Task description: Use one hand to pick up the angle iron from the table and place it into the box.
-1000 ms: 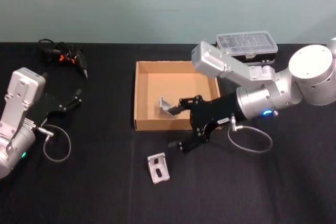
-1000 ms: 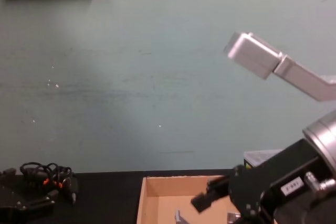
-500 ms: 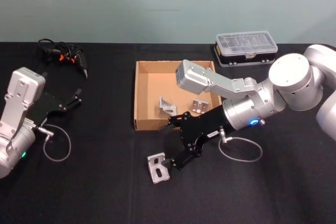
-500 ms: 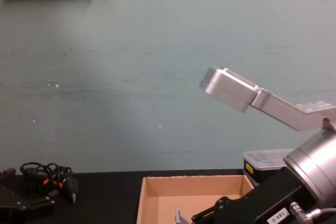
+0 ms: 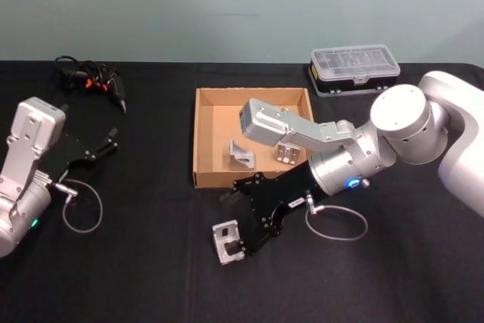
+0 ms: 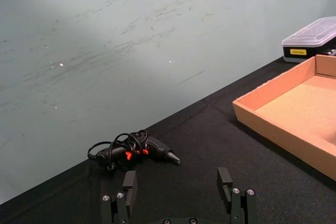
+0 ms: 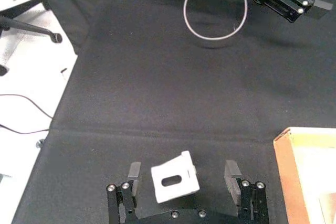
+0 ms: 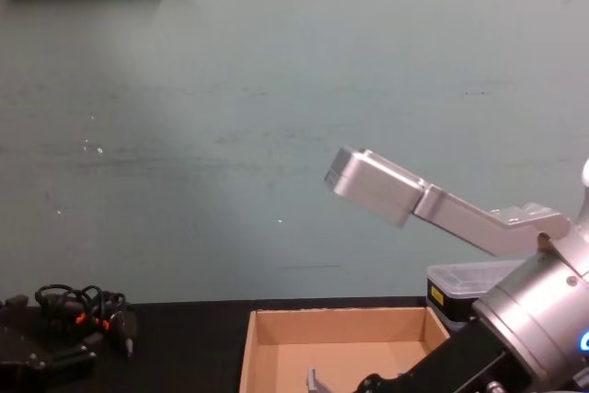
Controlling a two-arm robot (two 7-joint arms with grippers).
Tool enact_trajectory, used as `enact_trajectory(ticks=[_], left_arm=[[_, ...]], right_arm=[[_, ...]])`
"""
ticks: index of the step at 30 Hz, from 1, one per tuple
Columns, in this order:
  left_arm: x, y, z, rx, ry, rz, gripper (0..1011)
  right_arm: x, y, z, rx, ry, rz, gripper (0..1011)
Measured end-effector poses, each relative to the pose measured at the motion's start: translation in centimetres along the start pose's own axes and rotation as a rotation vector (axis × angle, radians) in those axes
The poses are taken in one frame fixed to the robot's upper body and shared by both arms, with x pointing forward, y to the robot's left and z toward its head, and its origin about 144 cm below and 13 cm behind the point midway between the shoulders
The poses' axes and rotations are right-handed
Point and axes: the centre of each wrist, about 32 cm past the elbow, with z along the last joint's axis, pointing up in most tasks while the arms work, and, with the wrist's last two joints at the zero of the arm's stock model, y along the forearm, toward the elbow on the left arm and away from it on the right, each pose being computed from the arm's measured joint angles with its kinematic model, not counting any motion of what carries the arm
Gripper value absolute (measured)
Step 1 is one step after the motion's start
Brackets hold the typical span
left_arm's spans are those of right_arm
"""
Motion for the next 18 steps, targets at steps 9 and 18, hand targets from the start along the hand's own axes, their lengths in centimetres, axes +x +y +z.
enact_trajectory(ticks=[9, 18], left_arm=[[0.0, 0.0, 0.0, 0.0, 0.0, 0.0, 1000], [0.0, 0.0, 0.0, 0.0, 0.0, 0.0, 1000]], right_arm=[[0.2, 0.7, -0.6, -0.007, 0.015, 0.013, 1002], [0.4, 0.8, -1.1, -0.01, 0.025, 0.012, 1003]])
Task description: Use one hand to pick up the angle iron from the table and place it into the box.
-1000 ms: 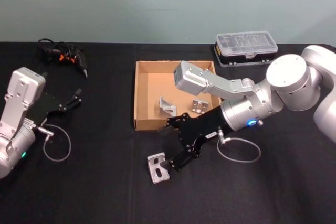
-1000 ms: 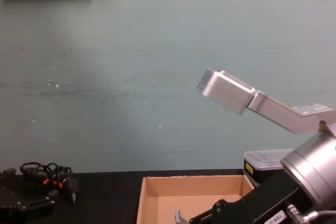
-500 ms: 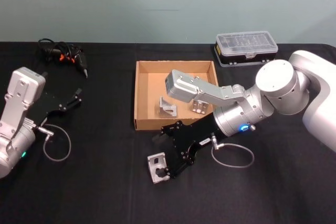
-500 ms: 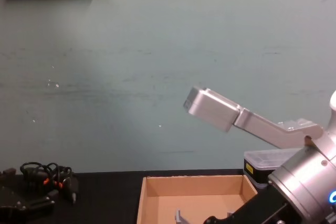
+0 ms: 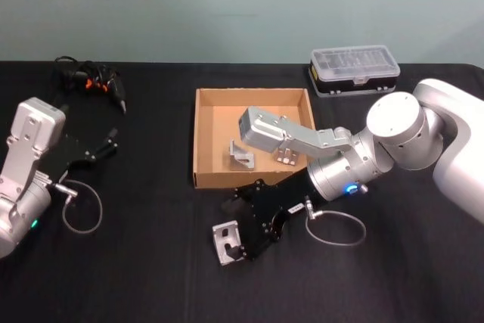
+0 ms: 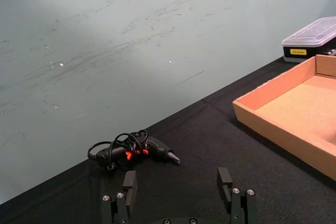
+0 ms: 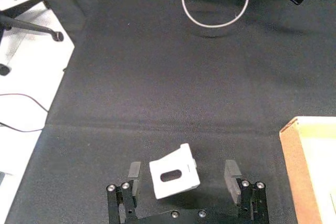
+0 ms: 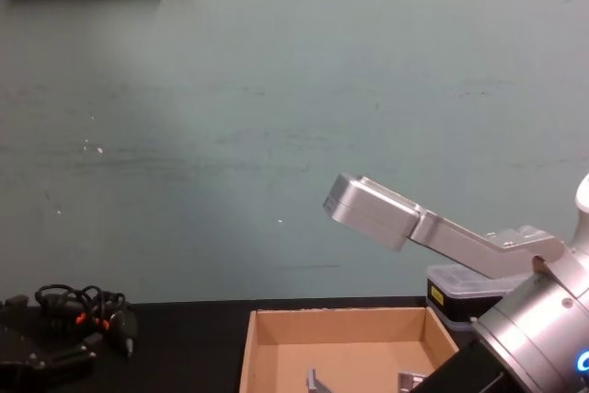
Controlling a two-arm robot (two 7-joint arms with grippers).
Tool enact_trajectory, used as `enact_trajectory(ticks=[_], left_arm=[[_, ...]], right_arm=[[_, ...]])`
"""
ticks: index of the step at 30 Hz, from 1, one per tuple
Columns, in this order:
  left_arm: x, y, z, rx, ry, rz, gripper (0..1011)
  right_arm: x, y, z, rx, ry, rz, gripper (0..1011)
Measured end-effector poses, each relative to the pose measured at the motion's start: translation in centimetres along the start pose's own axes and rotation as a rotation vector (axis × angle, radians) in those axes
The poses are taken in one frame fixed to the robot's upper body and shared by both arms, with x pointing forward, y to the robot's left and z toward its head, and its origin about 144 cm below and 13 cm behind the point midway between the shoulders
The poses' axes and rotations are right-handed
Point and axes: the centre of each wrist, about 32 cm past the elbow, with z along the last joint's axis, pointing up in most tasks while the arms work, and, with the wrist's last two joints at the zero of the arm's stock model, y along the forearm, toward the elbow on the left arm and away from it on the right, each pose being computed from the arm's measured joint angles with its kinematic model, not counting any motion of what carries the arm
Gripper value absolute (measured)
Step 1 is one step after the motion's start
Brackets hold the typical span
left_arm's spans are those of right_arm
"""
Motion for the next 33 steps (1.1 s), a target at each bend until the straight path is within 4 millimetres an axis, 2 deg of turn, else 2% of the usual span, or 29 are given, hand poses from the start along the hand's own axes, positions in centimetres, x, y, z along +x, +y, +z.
enact_trajectory(ticks=[13, 16, 20, 22, 28, 29, 32, 33], left_arm=[[0.0, 0.0, 0.0, 0.0, 0.0, 0.0, 1000], [0.0, 0.0, 0.0, 0.0, 0.0, 0.0, 1000], [0.0, 0.0, 0.0, 0.0, 0.0, 0.0, 1000], [0.0, 0.0, 0.0, 0.0, 0.0, 0.0, 1000], [0.0, 0.0, 0.0, 0.0, 0.0, 0.0, 1000], [0.0, 0.0, 0.0, 0.0, 0.0, 0.0, 1000], [0.0, 0.0, 0.0, 0.0, 0.0, 0.0, 1000], [0.0, 0.0, 0.0, 0.0, 0.0, 0.0, 1000]], right_arm=[[0.21, 0.36, -0.23, 0.003, 0.005, 0.001, 1003], [0.23, 0.42, -0.22, 0.004, 0.003, 0.0, 967], [0.25, 0.42, -0.17, 0.005, 0.001, -0.001, 883], [0.27, 0.4, -0.14, 0.005, -0.001, -0.004, 800], [0.28, 0.4, -0.15, 0.007, -0.003, -0.007, 651], [0.27, 0.4, -0.17, 0.007, -0.003, -0.007, 593], [0.22, 0.45, -0.25, 0.009, -0.004, -0.006, 536], [0.22, 0.46, -0.26, 0.009, -0.005, -0.006, 465]])
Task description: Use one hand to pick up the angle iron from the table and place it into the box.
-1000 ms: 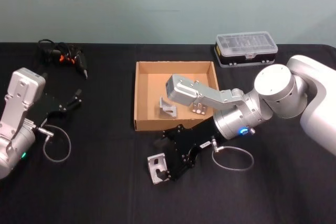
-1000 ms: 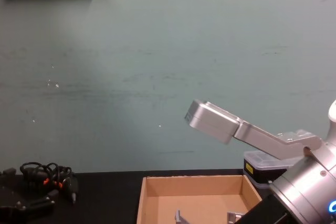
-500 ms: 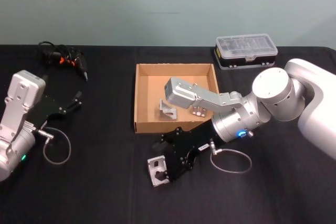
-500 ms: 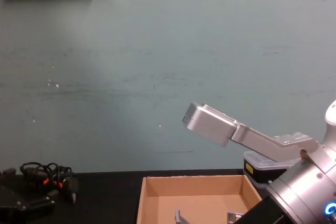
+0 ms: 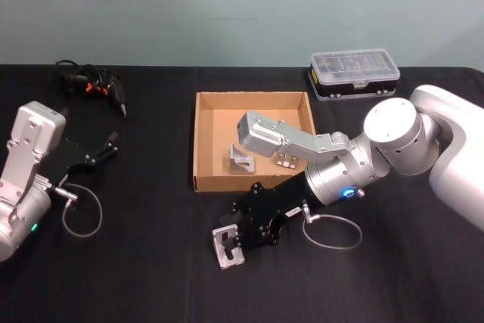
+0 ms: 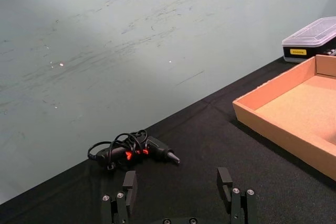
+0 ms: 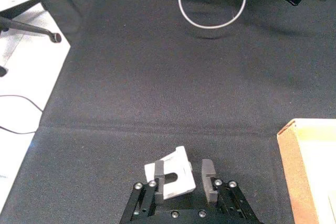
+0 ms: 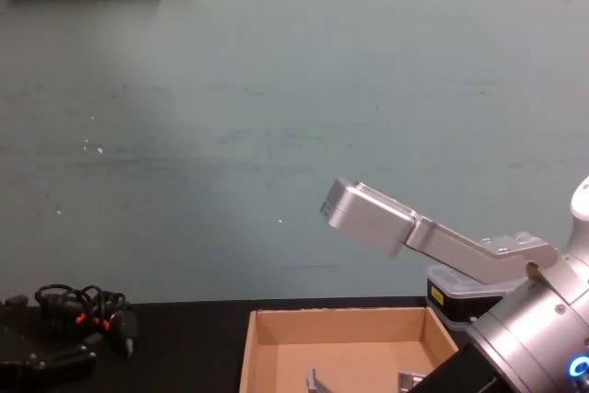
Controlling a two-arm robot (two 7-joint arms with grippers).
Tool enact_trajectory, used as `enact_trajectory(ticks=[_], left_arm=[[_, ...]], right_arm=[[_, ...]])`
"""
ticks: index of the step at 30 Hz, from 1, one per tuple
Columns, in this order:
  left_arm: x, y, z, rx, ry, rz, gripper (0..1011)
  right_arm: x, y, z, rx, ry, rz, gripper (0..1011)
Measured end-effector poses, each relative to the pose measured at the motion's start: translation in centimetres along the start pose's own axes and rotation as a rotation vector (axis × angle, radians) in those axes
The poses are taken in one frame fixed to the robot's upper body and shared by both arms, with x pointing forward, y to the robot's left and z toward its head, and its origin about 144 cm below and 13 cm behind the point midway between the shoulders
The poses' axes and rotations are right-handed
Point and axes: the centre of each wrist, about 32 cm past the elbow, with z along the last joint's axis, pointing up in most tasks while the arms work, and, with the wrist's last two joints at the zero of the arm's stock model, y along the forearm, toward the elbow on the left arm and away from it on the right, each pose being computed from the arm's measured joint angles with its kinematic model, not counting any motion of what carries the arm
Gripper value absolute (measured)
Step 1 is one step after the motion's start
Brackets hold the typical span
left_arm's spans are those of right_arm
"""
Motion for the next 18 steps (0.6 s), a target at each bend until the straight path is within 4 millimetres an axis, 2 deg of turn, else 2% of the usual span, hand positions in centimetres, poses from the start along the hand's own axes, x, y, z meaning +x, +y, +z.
enact_trajectory(ticks=[1, 3, 5, 6, 8, 9, 13, 18], left_arm=[[0.0, 0.0, 0.0, 0.0, 0.0, 0.0, 1000], [0.0, 0.0, 0.0, 0.0, 0.0, 0.0, 1000], [0.0, 0.0, 0.0, 0.0, 0.0, 0.0, 1000], [0.0, 0.0, 0.0, 0.0, 0.0, 0.0, 1000], [0.0, 0.0, 0.0, 0.0, 0.0, 0.0, 1000], [0.0, 0.0, 0.0, 0.0, 0.0, 0.0, 1000], [0.0, 0.0, 0.0, 0.0, 0.0, 0.0, 1000], [0.0, 0.0, 0.0, 0.0, 0.0, 0.0, 1000]], right_arm=[[0.0, 0.0, 0.0, 0.0, 0.0, 0.0, 465], [0.0, 0.02, -0.02, 0.001, -0.001, 0.0, 364], [0.0, 0.02, -0.04, 0.001, -0.001, 0.0, 330], [-0.01, 0.03, -0.06, 0.001, -0.002, 0.0, 262], [-0.01, 0.07, -0.09, 0.002, -0.003, 0.001, 224], [-0.01, 0.08, -0.1, 0.002, -0.003, 0.001, 161], [-0.01, 0.1, -0.12, 0.002, -0.005, 0.001, 70], [-0.04, 0.11, -0.14, 0.002, -0.006, 0.001, 70]])
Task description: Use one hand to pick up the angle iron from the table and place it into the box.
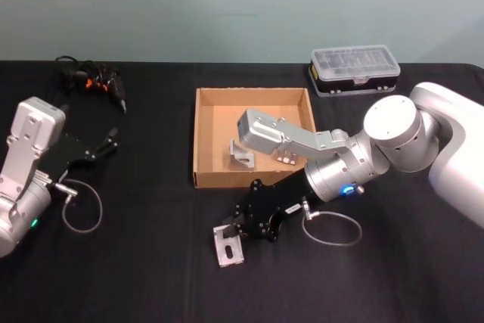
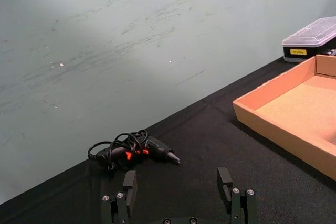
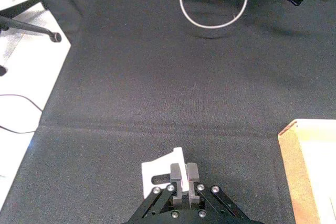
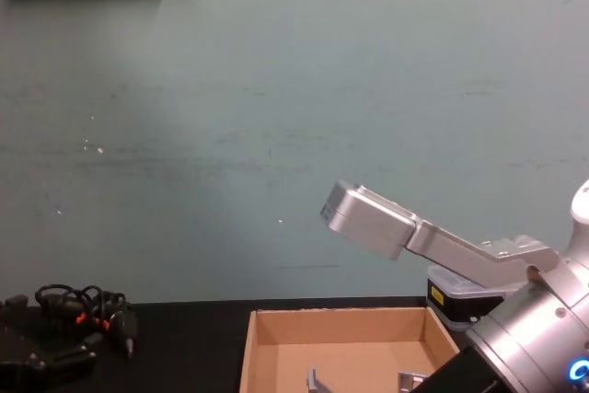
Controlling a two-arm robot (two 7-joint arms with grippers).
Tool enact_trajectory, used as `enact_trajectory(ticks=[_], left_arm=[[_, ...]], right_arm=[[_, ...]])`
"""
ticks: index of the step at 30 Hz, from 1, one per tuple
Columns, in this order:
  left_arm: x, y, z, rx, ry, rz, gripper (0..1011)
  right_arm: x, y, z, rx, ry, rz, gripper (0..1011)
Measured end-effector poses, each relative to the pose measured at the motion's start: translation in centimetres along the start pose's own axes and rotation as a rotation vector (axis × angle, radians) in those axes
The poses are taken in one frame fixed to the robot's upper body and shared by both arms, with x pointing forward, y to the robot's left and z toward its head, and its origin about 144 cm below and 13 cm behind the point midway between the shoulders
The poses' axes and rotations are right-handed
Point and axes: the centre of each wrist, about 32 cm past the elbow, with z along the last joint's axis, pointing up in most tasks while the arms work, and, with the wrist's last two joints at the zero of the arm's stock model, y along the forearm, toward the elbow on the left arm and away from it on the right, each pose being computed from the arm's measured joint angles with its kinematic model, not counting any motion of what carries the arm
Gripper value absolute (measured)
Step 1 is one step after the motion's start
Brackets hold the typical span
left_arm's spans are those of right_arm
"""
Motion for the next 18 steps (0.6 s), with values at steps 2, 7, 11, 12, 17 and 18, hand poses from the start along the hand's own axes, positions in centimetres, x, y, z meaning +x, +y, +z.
enact_trajectory(ticks=[2, 7, 11, 12, 17, 18], left_arm=[[0.0, 0.0, 0.0, 0.0, 0.0, 0.0, 1000], [0.0, 0.0, 0.0, 0.0, 0.0, 0.0, 1000], [0.0, 0.0, 0.0, 0.0, 0.0, 0.0, 1000], [0.0, 0.0, 0.0, 0.0, 0.0, 0.0, 1000], [0.0, 0.0, 0.0, 0.0, 0.0, 0.0, 1000], [0.0, 0.0, 0.0, 0.0, 0.0, 0.0, 1000]], right_arm=[[0.0, 0.0, 0.0, 0.001, -0.001, -0.001, 70], [-0.2, -0.4, 0.3, 0.014, -0.008, -0.02, 70], [-0.5, -1.2, 0.7, 0.044, -0.014, -0.056, 70], [-0.6, -1.4, 0.9, 0.051, -0.016, -0.067, 70], [-1.0, -2.8, 1.5, 0.088, -0.019, -0.14, 70], [-1.1, -3.2, 1.7, 0.096, -0.022, -0.163, 70]])
